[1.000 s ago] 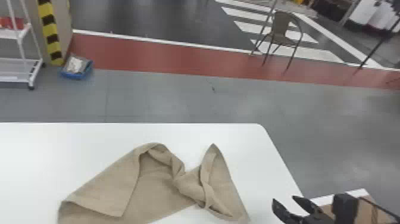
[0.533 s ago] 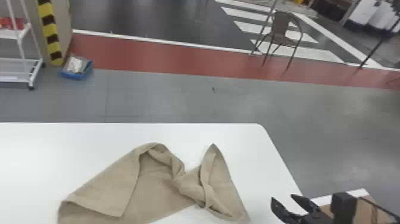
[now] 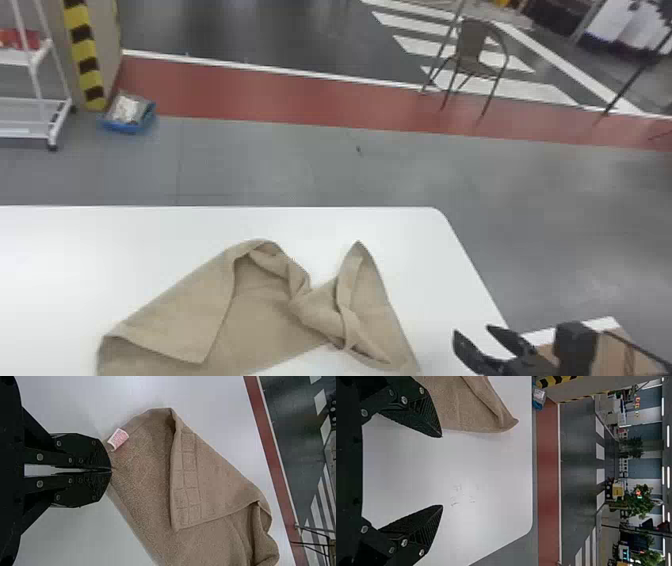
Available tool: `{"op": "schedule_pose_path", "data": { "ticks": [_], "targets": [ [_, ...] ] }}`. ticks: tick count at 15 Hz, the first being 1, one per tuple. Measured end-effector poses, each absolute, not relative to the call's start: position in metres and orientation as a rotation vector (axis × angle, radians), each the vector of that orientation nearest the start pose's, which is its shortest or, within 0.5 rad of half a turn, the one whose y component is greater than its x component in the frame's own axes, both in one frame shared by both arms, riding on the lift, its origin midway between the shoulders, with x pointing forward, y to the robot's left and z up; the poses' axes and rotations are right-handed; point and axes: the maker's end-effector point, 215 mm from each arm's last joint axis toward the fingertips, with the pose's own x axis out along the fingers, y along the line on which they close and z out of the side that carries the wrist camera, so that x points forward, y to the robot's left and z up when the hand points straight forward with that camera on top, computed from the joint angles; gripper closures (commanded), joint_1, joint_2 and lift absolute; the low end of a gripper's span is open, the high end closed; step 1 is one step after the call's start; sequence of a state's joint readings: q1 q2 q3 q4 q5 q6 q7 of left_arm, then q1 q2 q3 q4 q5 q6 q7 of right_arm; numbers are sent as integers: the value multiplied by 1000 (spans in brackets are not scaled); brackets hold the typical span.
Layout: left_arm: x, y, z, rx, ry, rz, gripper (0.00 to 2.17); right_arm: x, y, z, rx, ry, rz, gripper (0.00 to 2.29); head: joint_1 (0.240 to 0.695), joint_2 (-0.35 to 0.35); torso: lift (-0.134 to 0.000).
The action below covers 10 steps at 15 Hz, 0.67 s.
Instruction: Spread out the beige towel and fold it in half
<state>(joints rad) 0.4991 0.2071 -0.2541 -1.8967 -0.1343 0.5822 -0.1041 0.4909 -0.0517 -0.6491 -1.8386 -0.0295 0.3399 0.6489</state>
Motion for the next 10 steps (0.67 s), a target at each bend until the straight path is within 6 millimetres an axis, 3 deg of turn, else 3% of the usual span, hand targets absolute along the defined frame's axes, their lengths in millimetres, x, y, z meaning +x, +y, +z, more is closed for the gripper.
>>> {"op": "schedule_pose_path", "data": {
  "ticks": [6,10],
  "targets": [
    [333,152,-579,263,751,-354,1085,336,-446,-509,6,573,52,410,695,-350,0],
    [334,149,-578,261,749,-358,1085,329,-432,-539,0,638,89,410,695,-350,0]
  ]
}}
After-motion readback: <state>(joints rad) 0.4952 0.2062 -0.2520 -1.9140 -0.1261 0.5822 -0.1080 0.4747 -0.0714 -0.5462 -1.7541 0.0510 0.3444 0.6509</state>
